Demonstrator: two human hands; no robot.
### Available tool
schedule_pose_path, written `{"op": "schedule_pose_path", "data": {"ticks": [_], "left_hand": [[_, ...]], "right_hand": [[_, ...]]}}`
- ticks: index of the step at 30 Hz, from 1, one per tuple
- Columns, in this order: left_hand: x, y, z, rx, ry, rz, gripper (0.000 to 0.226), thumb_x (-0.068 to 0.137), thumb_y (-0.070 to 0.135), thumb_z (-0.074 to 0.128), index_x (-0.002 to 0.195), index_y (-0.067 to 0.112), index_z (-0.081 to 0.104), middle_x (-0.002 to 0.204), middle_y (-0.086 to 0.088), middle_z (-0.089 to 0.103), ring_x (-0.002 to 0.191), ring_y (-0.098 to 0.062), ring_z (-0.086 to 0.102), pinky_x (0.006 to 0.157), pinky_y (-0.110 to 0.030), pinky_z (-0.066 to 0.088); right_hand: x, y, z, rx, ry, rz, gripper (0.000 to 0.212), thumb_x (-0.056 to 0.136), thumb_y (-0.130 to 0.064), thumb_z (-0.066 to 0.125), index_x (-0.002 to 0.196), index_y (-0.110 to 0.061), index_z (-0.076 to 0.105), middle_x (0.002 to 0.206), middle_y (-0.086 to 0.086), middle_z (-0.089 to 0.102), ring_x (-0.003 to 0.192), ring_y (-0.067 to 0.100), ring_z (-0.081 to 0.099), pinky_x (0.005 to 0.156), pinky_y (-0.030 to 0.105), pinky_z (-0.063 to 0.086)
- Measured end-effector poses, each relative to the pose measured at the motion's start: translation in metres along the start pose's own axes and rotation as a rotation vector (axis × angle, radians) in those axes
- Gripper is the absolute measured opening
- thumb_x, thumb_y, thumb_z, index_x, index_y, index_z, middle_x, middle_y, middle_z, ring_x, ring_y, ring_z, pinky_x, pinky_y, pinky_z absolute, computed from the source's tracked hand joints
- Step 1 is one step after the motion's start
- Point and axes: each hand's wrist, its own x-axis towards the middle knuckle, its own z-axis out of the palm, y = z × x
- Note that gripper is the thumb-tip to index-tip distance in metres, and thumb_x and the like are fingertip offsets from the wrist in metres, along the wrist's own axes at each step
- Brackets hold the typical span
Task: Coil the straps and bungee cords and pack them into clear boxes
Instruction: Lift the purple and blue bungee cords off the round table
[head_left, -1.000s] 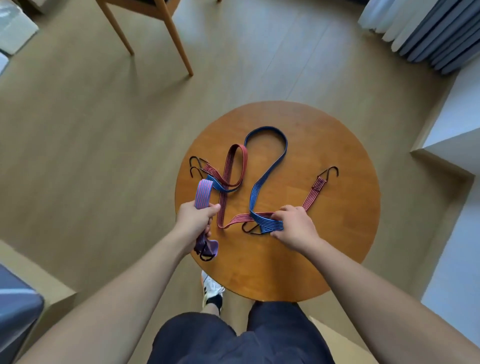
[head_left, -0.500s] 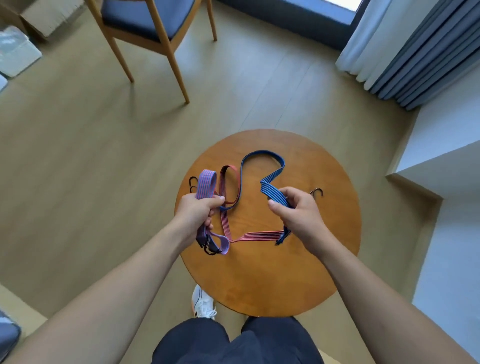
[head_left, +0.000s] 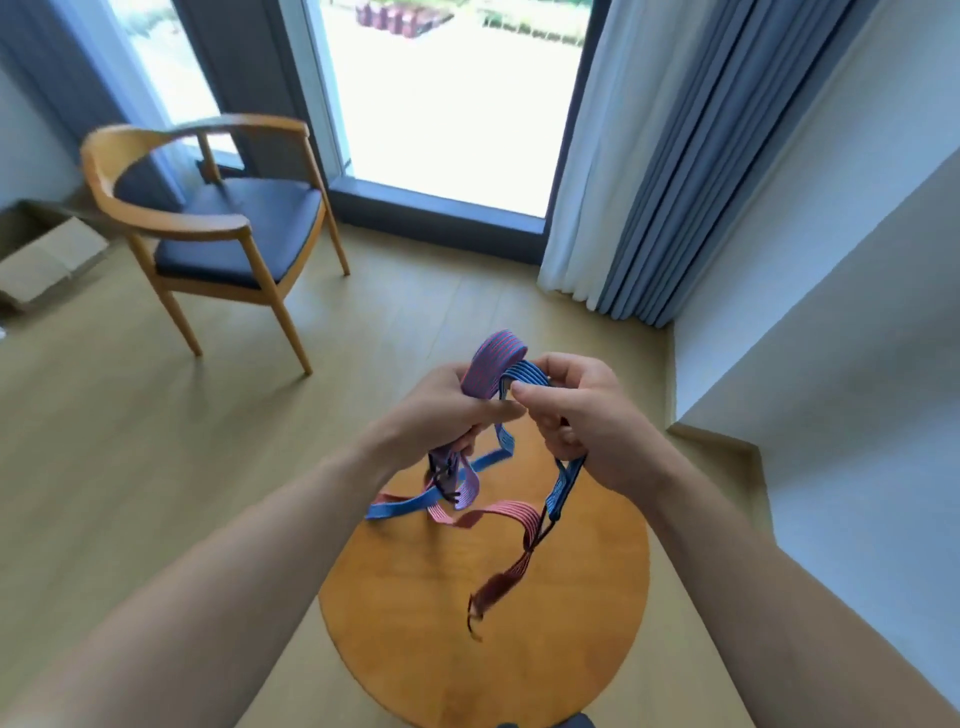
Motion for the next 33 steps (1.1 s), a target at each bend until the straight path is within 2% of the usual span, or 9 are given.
{"op": "schedule_pose_path", "data": {"ticks": [6,11,14,16,18,20,24,28,33], "left_hand": [[-0.023,0.047,0.006,0.0,-0.008,0.134,0.03,0.091,0.018,0.078,0.069,0.013,0.058,0.053,-0.003,0.038,0.035,-0.015,0.032,0.042,-0.024,0.039],[-0.038,0.084,0.001,-0.078,0.0,0.202,0.025,0.089,0.017,0.079,0.086,0.005,0.058,0.052,-0.003,0.036,0.035,-0.014,0.027,0.043,-0.024,0.032],[-0.047,0.101,0.0,-0.028,-0.023,0.285,0.036,0.086,0.018,0.081,0.076,-0.004,0.055,0.052,-0.005,0.034,0.035,-0.016,0.028,0.044,-0.025,0.032],[-0.052,0.11,-0.001,-0.016,-0.007,0.321,0.043,0.084,0.019,0.083,0.075,-0.011,0.054,0.052,-0.006,0.033,0.036,-0.017,0.029,0.043,-0.025,0.035],[-0.055,0.114,-0.003,-0.009,0.011,0.345,0.038,0.082,0.02,0.085,0.074,-0.004,0.056,0.052,-0.006,0.034,0.037,-0.018,0.03,0.044,-0.026,0.037],[-0.057,0.114,-0.004,0.039,0.021,0.351,0.038,0.082,0.02,0.085,0.071,0.004,0.053,0.05,-0.003,0.037,0.036,-0.017,0.033,0.046,-0.027,0.04],[-0.058,0.106,-0.003,0.04,0.082,0.319,0.045,0.084,0.023,0.084,0.061,0.012,0.048,0.052,-0.007,0.038,0.037,-0.018,0.034,0.047,-0.027,0.039],[-0.058,0.1,-0.01,0.024,0.113,0.276,0.046,0.086,0.025,0.083,0.059,0.012,0.048,0.054,-0.01,0.038,0.04,-0.019,0.034,0.048,-0.029,0.044],[-0.061,0.105,-0.012,-0.096,0.106,0.243,0.041,0.086,0.022,0.083,0.066,0.013,0.049,0.052,-0.002,0.039,0.038,-0.016,0.032,0.046,-0.028,0.04]], "right_hand": [[-0.032,-0.018,-0.012,0.063,0.09,-0.06,0.002,0.094,-0.011,0.063,0.096,-0.009,0.062,0.061,-0.001,0.037,0.046,0.011,0.021,0.046,0.027,0.009],[-0.051,-0.02,-0.011,-0.082,0.166,-0.154,0.022,0.085,-0.003,0.073,0.105,0.0,0.062,0.067,0.001,0.041,0.052,0.013,0.03,0.048,0.031,0.017],[-0.057,-0.019,-0.008,-0.258,0.206,-0.158,0.021,0.084,-0.005,0.076,0.103,-0.004,0.065,0.07,0.006,0.051,0.059,0.016,0.047,0.049,0.031,0.04],[-0.056,-0.011,-0.007,-0.457,0.287,-0.142,0.016,0.085,-0.008,0.074,0.1,-0.007,0.067,0.075,0.008,0.061,0.067,0.02,0.057,0.063,0.037,0.053],[-0.05,0.003,-0.008,-0.749,0.387,-0.115,0.005,0.089,-0.014,0.068,0.094,-0.015,0.068,0.08,0.005,0.068,0.073,0.022,0.065,0.075,0.042,0.058],[-0.046,0.013,-0.009,-0.85,0.425,-0.072,0.01,0.096,-0.017,0.057,0.094,-0.018,0.067,0.082,0.003,0.07,0.078,0.023,0.067,0.078,0.047,0.057],[-0.044,0.015,-0.008,-0.722,0.453,-0.055,0.02,0.104,-0.019,0.041,0.105,-0.017,0.061,0.077,0.004,0.064,0.066,0.017,0.066,0.07,0.043,0.057],[-0.045,0.009,-0.007,-0.54,0.443,-0.045,0.02,0.105,-0.02,0.04,0.105,-0.017,0.059,0.069,0.011,0.061,0.056,0.023,0.062,0.057,0.041,0.055],[-0.046,-0.005,0.002,-0.256,0.256,-0.098,0.019,0.097,-0.027,0.063,0.114,-0.018,0.059,0.079,0.012,0.056,0.069,0.025,0.062,0.073,0.046,0.059]]}}
